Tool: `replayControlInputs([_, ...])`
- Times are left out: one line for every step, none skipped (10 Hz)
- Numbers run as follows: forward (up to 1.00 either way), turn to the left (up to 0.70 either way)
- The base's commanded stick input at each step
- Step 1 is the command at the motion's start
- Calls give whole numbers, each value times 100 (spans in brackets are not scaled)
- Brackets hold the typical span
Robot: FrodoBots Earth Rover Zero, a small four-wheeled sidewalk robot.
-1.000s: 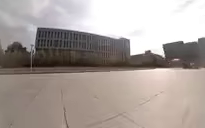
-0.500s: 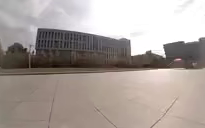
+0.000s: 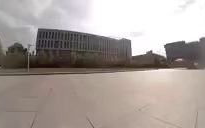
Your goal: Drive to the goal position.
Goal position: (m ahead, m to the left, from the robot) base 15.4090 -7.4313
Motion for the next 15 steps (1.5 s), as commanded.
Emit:
replayControlInputs([100,2])
replayControlInputs([100,2])
replayControlInputs([100,2])
replayControlInputs([100,2])
replayControlInputs([100,2])
replayControlInputs([100,2])
replayControlInputs([100,2])
replayControlInputs([100,2])
replayControlInputs([100,1])
replayControlInputs([100,-2])
replayControlInputs([100,-12])
replayControlInputs([100,-35])
replayControlInputs([100,-38])
replayControlInputs([100,-27])
replayControlInputs([100,2])
